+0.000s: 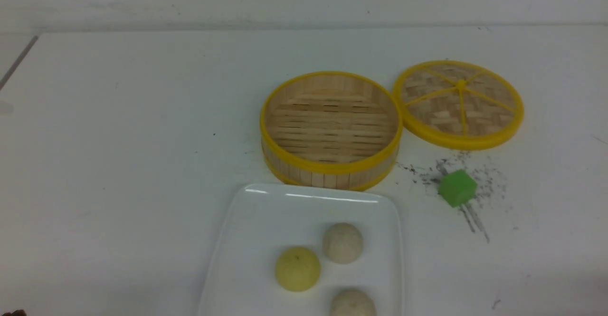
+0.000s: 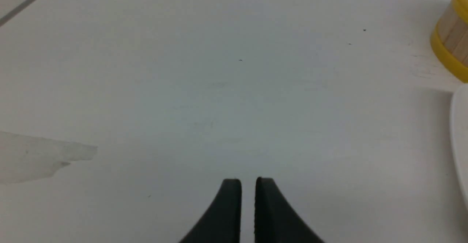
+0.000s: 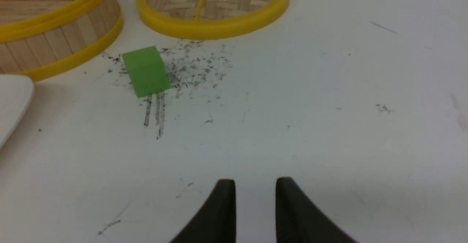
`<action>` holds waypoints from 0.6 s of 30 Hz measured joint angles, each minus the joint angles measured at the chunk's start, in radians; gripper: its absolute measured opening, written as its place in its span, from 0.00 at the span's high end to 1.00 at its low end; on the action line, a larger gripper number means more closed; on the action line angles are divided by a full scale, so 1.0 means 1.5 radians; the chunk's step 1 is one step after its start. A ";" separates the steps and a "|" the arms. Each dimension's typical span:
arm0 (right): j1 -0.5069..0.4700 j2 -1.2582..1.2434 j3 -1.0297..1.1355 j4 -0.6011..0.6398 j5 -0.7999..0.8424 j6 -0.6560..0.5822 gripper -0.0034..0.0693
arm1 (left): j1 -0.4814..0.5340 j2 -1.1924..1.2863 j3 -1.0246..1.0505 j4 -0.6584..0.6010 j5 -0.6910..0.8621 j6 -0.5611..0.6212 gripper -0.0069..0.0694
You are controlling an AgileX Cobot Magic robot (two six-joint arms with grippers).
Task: Put the steamed buns into the plate on the white tablecloth.
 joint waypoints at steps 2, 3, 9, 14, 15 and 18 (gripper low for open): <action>0.000 0.000 0.000 0.000 0.000 0.000 0.69 | -0.004 0.000 0.000 0.000 0.000 0.000 0.79; 0.000 0.000 0.000 0.000 0.000 0.000 0.69 | -0.008 0.000 0.000 -0.001 0.000 0.000 0.79; 0.000 0.000 0.000 0.000 0.000 0.000 0.68 | -0.021 0.000 0.000 -0.001 -0.001 0.001 0.79; 0.000 0.000 0.000 0.000 0.000 0.000 0.68 | -0.021 0.000 0.000 -0.001 -0.001 0.001 0.78; 0.000 0.000 0.000 0.000 0.000 0.000 0.68 | -0.021 0.000 0.000 -0.001 -0.001 0.001 0.78; 0.000 0.000 0.000 0.000 0.000 0.000 0.68 | -0.021 0.000 0.000 -0.001 -0.001 0.001 0.78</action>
